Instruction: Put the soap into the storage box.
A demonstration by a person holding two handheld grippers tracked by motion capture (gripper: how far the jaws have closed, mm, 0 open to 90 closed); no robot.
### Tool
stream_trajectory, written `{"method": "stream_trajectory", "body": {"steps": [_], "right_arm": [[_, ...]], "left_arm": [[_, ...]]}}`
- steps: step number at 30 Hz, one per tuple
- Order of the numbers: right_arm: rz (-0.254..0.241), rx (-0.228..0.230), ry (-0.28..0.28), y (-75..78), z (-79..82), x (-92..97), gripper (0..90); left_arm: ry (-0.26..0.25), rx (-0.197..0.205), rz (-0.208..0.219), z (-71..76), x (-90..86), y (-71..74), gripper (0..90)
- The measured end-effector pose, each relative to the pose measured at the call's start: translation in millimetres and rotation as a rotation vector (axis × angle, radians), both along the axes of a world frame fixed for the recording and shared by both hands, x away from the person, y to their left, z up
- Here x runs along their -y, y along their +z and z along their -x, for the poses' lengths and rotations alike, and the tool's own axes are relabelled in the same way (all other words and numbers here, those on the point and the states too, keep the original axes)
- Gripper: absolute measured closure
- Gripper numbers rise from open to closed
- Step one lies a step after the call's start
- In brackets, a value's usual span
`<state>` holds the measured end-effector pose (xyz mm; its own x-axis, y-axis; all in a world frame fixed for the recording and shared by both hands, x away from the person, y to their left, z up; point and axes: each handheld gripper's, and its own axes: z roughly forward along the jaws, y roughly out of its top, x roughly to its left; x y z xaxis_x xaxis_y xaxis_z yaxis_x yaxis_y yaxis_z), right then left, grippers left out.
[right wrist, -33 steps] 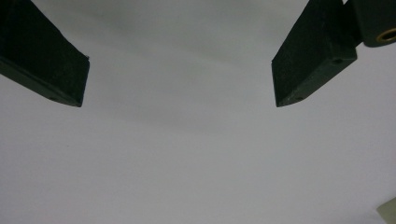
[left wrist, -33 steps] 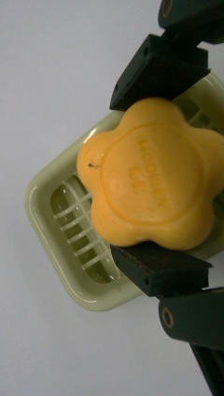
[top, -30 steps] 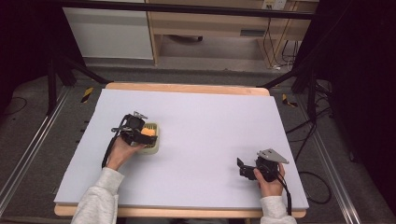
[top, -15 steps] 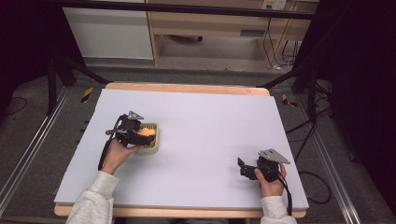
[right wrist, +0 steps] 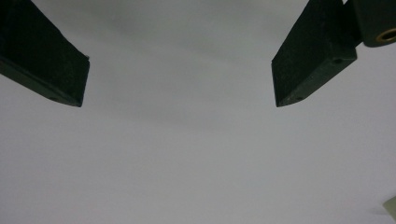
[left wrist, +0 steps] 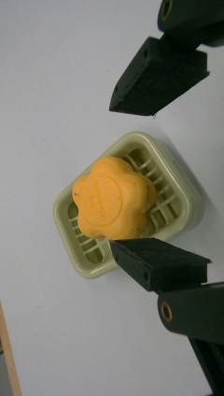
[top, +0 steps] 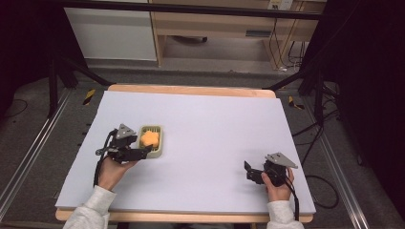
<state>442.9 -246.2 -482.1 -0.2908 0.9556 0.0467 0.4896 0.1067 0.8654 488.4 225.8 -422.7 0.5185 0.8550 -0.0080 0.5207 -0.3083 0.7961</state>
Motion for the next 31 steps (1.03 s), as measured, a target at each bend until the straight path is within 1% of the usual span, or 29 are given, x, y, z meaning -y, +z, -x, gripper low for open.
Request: {"method": "stream_trajectory", "body": {"steps": [3, 4, 5, 7, 8, 10, 14, 16, 17, 18, 19, 20, 21, 23, 24, 25, 28, 29, 31], "right_arm": [[0.003, 0.002, -0.004, 0.0, 0.5, 0.4, 4.6], [0.003, 0.004, -0.005, 0.1, 0.6, 0.7, 4.6], [-0.001, 0.004, -0.003, 0.6, 1.2, 1.2, 4.6], [-0.001, 0.008, -0.007, 0.7, 1.8, 2.2, 4.6], [-0.007, 0.004, -0.008, 1.2, 2.5, 2.6, 4.6], [0.000, 0.010, -0.010, 1.0, 2.9, 3.9, 4.5], [0.004, 0.009, -0.016, 0.8, 4.2, 6.5, 4.5], [0.005, 0.008, -0.019, 0.5, 4.9, 7.6, 4.5], [0.005, 0.010, -0.019, 0.3, 5.3, 7.9, 4.5], [0.004, 0.009, -0.020, 0.2, 5.5, 8.1, 4.4], [0.008, 0.008, -0.021, -0.1, 5.5, 8.3, 4.4], [0.002, 0.004, -0.023, 0.1, 5.8, 8.1, 4.4], [0.007, 0.007, -0.024, -0.1, 5.7, 8.4, 4.3], [0.006, 0.004, -0.028, -0.1, 5.9, 8.7, 4.3], [0.008, 0.004, -0.029, -0.3, 5.9, 8.9, 4.3], [0.009, 0.002, -0.031, -0.4, 6.0, 9.0, 4.3], [0.012, 0.003, -0.031, -0.6, 6.2, 9.4, 4.1], [0.009, 0.004, -0.032, -0.5, 6.3, 9.3, 4.1], [0.010, 0.001, -0.033, -0.3, 6.5, 9.5, 4.1]], "left_arm": [[0.012, 0.016, 0.020, 7.2, -4.0, -4.2, 27.8], [0.014, 0.018, 0.015, 9.5, -5.1, -5.7, 27.8], [0.020, 0.029, 0.013, 12.9, -6.2, -8.0, 27.6], [0.025, 0.038, 0.017, 17.7, -8.6, -11.5, 27.6], [0.027, 0.038, 0.014, 20.0, -9.9, -13.4, 27.8], [0.029, 0.034, 0.004, 23.6, -12.7, -17.1, 27.9], [0.038, 0.004, -0.014, 29.0, -20.6, -24.8, 27.7], [0.057, 0.008, -0.024, 32.5, -25.9, -27.2, 27.4], [0.067, 0.009, -0.022, 34.0, -29.3, -28.2, 27.2], [0.078, 0.007, -0.013, 35.6, -32.6, -29.3, 26.7], [0.090, 0.013, 0.001, 37.6, -36.5, -31.2, 26.1], [0.095, 0.015, 0.005, 38.6, -39.1, -32.1, 25.9], [0.104, 0.016, 0.011, 39.8, -42.6, -33.1, 26.3], [0.132, 0.023, 0.025, 42.4, -50.7, -35.3, 27.2], [0.147, 0.021, 0.042, 43.3, -54.5, -36.6, 27.8], [0.161, 0.020, 0.047, 44.3, -59.5, -38.0, 27.9], [0.187, 0.016, 0.053, 46.0, -66.4, -40.3, 27.9], [0.187, 0.016, 0.044, 46.3, -68.5, -40.8, 27.9], [0.199, 0.014, 0.040, 46.3, -69.8, -42.0, 27.2]]}}
